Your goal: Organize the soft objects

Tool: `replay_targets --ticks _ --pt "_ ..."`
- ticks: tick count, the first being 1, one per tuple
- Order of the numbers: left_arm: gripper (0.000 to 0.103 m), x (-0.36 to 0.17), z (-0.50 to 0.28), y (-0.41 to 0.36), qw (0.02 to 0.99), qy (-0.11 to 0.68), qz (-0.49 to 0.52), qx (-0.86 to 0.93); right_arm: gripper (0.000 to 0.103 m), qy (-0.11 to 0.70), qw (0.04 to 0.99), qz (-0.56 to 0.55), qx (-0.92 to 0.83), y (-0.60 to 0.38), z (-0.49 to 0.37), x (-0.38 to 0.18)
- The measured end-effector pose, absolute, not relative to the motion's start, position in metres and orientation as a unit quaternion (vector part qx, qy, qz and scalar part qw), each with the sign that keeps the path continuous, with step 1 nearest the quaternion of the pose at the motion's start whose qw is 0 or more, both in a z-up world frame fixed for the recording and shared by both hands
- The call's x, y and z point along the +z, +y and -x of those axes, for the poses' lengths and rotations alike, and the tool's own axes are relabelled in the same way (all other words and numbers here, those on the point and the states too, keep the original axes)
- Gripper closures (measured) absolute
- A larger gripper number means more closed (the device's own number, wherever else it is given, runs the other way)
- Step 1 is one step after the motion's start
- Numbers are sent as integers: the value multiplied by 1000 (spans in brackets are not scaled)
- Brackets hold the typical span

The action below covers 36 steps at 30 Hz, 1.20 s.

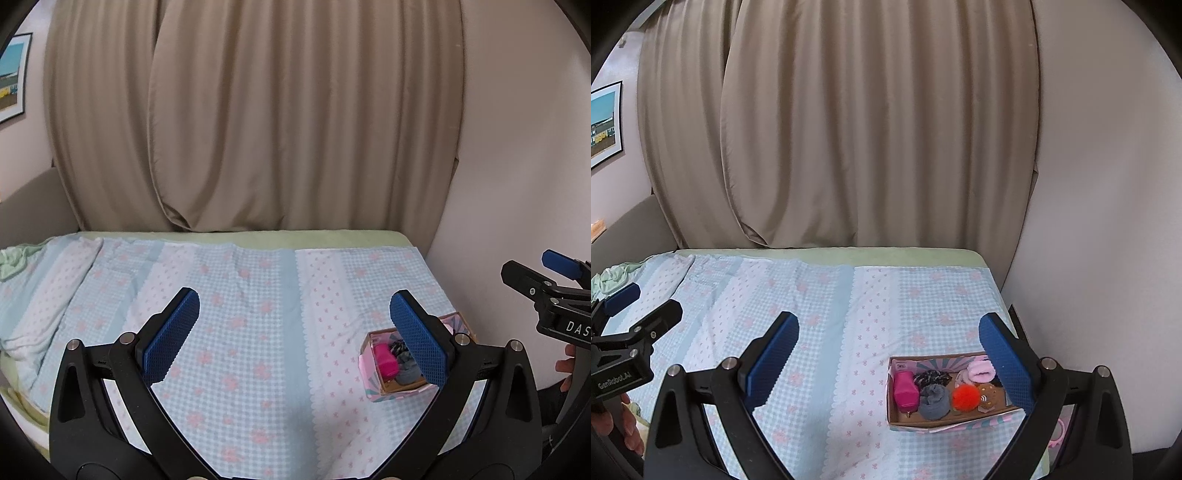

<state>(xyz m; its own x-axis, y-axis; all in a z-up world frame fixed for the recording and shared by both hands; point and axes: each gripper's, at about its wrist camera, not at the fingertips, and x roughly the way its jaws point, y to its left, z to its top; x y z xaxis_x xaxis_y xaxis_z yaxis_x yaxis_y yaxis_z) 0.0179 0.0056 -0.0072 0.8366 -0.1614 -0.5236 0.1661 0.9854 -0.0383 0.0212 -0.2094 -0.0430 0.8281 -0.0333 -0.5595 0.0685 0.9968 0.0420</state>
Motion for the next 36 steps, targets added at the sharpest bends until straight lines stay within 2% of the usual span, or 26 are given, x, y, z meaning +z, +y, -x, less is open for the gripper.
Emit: replay_targets --ticks 36 --pt "0 -9 -25 2 961 265 -10 -81 6 290 956 -34 -26 -209 -30 -43"
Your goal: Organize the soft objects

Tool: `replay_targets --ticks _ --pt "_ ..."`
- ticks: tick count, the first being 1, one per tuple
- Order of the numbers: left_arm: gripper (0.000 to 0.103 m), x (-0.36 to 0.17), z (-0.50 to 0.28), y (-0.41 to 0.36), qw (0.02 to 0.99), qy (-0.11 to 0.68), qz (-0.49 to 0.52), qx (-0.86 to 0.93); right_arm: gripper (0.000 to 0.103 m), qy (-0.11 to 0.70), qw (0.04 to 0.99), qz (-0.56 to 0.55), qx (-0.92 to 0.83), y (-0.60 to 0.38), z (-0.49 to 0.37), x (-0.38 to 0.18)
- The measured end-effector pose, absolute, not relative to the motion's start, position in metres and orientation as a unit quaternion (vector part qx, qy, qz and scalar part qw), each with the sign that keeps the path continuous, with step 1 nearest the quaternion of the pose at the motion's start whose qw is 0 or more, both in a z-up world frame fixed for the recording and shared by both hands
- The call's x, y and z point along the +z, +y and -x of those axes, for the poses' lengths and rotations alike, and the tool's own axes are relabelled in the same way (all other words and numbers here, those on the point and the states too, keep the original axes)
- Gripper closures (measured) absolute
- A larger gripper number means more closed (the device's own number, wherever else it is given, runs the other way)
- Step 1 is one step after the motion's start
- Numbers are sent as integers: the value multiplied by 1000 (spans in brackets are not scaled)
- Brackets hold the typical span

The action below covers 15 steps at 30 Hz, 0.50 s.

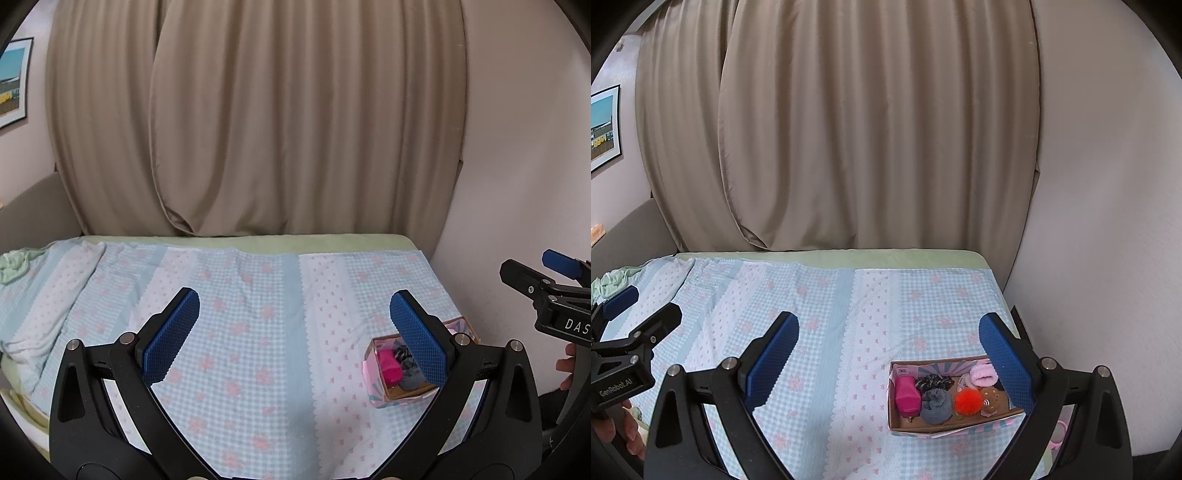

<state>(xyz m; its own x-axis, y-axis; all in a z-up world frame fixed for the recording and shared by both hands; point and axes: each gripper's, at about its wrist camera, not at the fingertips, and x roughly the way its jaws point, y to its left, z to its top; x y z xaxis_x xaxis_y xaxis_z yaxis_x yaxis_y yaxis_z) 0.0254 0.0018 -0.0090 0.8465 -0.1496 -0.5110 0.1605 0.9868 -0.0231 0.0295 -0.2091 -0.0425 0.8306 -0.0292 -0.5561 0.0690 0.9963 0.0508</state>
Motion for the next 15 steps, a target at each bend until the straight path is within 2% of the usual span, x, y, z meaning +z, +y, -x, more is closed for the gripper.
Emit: replay_targets --ticks 15 --pt "0 -8 -28 -3 963 259 -23 -71 6 286 957 -33 -24 -212 -35 -44"
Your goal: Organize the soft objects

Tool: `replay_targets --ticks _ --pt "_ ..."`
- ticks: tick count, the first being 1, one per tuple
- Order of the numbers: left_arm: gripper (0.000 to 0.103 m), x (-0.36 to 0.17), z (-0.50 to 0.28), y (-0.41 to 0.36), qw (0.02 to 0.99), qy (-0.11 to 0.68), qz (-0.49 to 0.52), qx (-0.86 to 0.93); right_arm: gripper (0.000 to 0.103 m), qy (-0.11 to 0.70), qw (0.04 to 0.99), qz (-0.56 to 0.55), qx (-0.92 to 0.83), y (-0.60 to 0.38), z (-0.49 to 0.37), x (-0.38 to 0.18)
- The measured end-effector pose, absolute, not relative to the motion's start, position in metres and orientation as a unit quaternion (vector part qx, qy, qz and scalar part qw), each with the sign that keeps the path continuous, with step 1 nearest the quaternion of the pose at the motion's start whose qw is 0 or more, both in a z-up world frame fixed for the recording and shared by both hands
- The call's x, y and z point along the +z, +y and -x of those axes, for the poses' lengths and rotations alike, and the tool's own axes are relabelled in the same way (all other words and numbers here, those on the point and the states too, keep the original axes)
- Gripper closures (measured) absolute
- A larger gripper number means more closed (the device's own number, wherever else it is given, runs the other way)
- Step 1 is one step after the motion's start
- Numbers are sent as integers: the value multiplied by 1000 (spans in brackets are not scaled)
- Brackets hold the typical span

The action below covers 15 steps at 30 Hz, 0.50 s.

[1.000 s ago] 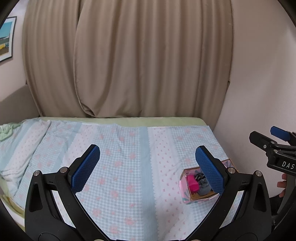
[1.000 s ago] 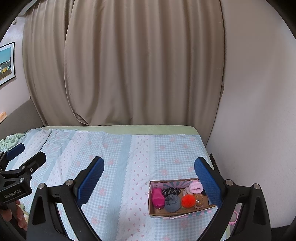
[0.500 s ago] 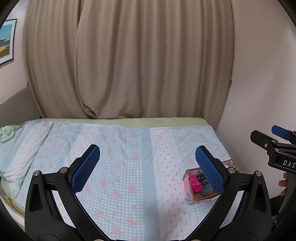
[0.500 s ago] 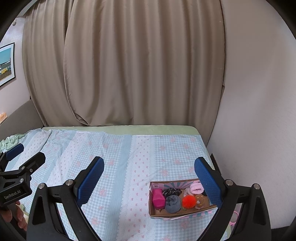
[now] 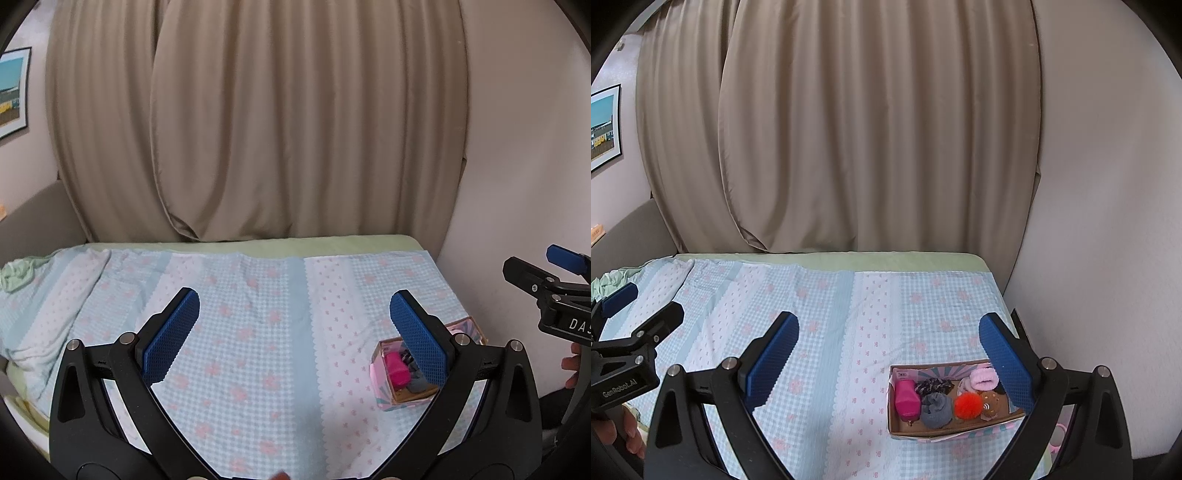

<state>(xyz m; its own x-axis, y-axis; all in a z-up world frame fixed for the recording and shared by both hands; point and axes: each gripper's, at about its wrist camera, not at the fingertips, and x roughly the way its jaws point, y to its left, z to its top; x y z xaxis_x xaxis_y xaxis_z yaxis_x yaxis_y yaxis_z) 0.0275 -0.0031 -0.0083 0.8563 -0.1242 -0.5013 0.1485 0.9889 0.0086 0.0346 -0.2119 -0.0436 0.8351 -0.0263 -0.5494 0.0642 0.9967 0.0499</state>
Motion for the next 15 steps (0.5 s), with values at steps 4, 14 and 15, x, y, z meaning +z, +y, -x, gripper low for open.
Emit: replay_targets --ticks 4,14,15 --pt "0 -8 -31 -3 961 263 -20 -79 6 287 957 -31 -22 -212 -38 -44" --pt "0 -21 -48 12 961 273 -10 -52 6 299 954 -23 -20 -201 -59 -49" --pt "0 -23 -50 13 959 277 -10 -54 6 304 952 -24 -20 -200 -63 -52"
